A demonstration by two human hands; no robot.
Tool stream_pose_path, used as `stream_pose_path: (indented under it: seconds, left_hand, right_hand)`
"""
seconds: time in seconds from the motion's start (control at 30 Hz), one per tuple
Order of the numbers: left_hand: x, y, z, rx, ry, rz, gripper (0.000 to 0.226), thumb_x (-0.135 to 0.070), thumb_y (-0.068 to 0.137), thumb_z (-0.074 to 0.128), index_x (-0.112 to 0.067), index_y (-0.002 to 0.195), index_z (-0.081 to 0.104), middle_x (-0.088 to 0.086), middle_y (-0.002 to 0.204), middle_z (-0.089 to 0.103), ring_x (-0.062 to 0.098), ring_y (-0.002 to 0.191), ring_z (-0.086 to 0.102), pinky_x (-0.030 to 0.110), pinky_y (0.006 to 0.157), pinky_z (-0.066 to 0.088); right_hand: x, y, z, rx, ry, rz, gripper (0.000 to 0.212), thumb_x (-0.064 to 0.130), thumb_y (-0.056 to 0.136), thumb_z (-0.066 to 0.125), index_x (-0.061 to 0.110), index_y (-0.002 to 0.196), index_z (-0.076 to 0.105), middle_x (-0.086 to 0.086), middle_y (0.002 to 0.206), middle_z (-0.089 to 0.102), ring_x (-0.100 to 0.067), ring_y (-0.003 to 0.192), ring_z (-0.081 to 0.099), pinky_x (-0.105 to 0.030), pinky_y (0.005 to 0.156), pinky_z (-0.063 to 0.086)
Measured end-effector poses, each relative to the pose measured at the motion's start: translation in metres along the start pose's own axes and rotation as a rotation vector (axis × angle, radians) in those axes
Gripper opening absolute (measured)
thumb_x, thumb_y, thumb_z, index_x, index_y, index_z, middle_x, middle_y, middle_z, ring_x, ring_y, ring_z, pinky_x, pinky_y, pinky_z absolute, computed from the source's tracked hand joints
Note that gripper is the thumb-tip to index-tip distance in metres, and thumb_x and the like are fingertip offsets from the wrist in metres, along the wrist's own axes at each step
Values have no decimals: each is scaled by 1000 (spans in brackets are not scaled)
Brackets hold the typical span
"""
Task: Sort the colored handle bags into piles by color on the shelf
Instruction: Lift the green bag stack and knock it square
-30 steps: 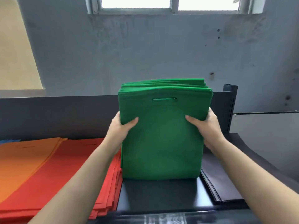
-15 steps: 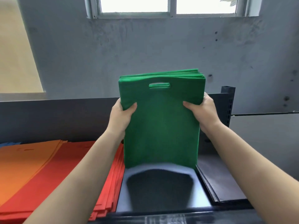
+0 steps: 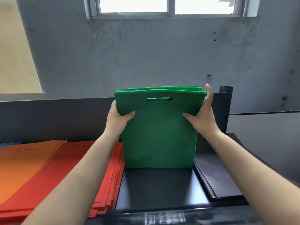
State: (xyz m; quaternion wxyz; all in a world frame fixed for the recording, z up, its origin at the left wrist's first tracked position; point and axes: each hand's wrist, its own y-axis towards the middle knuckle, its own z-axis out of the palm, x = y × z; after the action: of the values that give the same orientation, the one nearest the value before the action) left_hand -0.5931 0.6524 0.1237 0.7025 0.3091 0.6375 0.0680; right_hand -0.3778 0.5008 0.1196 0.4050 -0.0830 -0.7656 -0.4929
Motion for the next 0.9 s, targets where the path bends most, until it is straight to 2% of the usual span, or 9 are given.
stream_pose_path:
  seconds: [0.07,0.1,0.17,0.27,0.37,0.53,0.67,0.8,0.9]
  left_hand:
    - [-7,0,-1,-31,90,106,73,-2,77,73,-20,139,37,-2,123,59,14,115,56,26,95,46]
    - [-11,1,-1,-39,150,173,85,-3,76,75,-24,144,28,0,132,53,13,120,51,25,99,41]
    - [-16,1,-1,-39,255,308,99,-4,74,77,-31,146,16,5,144,39,15,129,40,18,102,31]
    - [-24,5,-2,-50,421,401,83,-7,70,80,-23,139,37,5,134,45,16,121,43,11,91,29]
    - [-30,10,-6,-69,476,334,63,-12,66,84,-13,121,54,4,116,56,15,102,51,10,79,34]
    - [-34,14,-5,-69,496,316,65,-16,64,85,-12,120,53,-2,106,54,12,95,49,10,73,32]
    - [-31,14,-7,-56,495,299,76,-18,64,86,-16,130,47,-4,110,52,11,98,47,12,79,33]
    - [-34,16,-9,-62,497,282,65,-20,62,88,-13,118,55,-5,98,56,11,89,51,1,66,32]
    - [-35,17,-9,-67,512,312,58,-18,61,88,-11,109,57,-5,92,57,13,84,52,-4,62,32]
  right_hand:
    - [5,2,-4,-4,-138,-102,113,-2,74,75,41,147,0,-4,148,32,-5,126,33,-24,99,30]
    - [8,4,-6,2,-223,-141,112,0,73,76,43,146,4,-4,147,30,-2,120,32,-23,95,30]
    - [12,8,-9,26,-377,-184,100,4,70,79,36,146,22,-8,142,31,-12,116,39,-24,88,32]
    - [16,14,-11,43,-478,-150,88,10,67,82,20,141,35,-10,135,37,-27,113,47,-27,85,36]
    - [20,17,-13,27,-472,-116,83,12,63,85,16,132,39,-10,128,42,-22,102,46,-27,83,36]
    - [23,20,-14,-13,-439,-53,77,14,61,87,10,122,40,-9,120,46,-15,94,39,-24,78,33]
    - [25,19,-13,22,-420,-109,85,14,63,86,13,134,38,-7,122,50,-18,102,45,-24,84,34]
    - [26,24,-16,25,-442,-65,84,17,62,88,8,132,42,-12,123,55,-27,113,51,-24,88,36]
    - [28,27,-16,47,-446,-58,98,19,62,88,16,144,33,-8,120,53,-23,112,49,-25,90,35]
